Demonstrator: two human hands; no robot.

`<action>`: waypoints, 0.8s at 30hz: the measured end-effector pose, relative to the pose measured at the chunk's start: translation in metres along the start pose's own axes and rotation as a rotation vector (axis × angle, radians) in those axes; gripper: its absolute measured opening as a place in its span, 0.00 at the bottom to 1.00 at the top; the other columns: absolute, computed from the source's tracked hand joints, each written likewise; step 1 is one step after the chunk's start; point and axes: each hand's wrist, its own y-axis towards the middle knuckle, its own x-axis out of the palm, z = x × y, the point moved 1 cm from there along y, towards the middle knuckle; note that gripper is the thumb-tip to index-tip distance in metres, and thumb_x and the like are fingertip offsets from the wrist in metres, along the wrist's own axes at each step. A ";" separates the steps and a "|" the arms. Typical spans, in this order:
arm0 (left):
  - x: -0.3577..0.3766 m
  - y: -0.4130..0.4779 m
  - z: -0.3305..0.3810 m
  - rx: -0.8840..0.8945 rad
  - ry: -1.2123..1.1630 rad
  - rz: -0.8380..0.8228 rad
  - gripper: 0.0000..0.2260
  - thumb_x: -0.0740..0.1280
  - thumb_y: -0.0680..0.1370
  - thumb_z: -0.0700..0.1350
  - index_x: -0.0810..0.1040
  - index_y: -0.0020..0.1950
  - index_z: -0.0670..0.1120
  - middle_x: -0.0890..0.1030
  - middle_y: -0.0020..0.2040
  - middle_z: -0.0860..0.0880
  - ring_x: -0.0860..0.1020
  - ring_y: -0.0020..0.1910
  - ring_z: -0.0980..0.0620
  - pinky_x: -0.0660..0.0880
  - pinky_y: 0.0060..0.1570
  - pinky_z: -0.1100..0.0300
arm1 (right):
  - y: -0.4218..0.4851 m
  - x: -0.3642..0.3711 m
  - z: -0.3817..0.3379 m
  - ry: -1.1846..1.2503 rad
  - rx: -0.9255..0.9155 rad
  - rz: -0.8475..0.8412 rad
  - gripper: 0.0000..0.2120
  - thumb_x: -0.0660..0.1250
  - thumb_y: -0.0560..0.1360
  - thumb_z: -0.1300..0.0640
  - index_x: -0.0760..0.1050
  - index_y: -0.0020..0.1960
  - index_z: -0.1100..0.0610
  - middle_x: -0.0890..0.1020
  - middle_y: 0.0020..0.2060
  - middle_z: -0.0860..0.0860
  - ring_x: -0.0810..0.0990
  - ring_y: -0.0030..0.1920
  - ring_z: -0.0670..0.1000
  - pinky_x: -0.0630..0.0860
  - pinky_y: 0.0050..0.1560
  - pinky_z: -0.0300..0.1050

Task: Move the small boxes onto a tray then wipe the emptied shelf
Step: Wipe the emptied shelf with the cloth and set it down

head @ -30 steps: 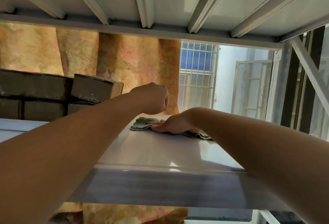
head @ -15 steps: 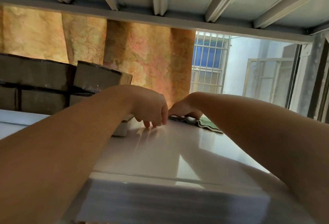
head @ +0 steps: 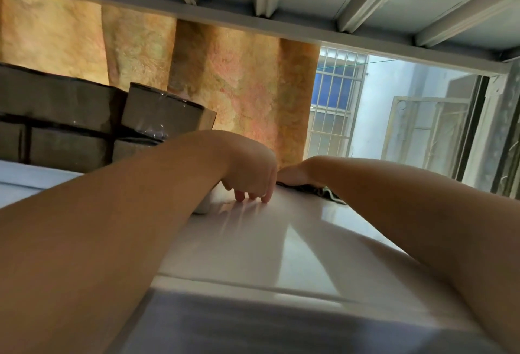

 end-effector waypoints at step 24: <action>0.003 -0.006 0.007 0.125 -0.042 0.116 0.11 0.59 0.76 0.39 0.80 0.46 0.50 0.77 0.39 0.53 0.72 0.35 0.54 0.68 0.32 0.65 | -0.157 0.041 0.054 -0.087 -0.238 -0.033 0.31 0.40 0.67 0.26 0.40 0.69 0.26 0.41 0.75 0.36 0.39 0.75 0.46 0.36 0.71 0.59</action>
